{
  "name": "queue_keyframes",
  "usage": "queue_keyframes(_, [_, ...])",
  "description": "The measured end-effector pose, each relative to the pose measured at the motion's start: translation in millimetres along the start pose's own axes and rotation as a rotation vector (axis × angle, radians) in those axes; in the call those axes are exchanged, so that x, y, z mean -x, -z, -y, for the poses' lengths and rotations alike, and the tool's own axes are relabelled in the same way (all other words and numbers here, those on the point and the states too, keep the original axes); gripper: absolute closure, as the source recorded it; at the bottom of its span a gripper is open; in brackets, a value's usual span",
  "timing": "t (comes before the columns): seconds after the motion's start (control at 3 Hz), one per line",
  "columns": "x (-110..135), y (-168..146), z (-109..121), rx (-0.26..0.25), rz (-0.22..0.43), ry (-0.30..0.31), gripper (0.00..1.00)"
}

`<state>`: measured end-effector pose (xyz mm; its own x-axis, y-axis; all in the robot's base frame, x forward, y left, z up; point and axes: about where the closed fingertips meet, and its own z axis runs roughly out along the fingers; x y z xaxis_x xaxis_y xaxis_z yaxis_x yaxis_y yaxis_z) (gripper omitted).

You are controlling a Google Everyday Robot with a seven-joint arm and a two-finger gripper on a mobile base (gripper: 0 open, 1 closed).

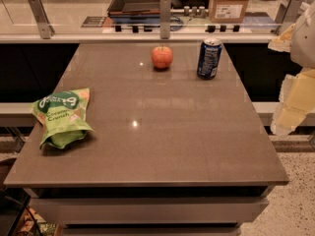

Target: Move pepsi can near green rice chip bag

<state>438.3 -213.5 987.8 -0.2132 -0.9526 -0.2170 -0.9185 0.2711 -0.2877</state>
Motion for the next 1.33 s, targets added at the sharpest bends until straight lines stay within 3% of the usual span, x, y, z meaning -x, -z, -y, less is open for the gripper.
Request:
queue_keyframes(0.67, [-0.1, 0.1, 3.3, -0.013, 0.019, -0.02, 0.0])
queue_keyframes(1.33, [-4.1, -19.0, 30.5, -0.072, 0.165, -0.154, 0.0])
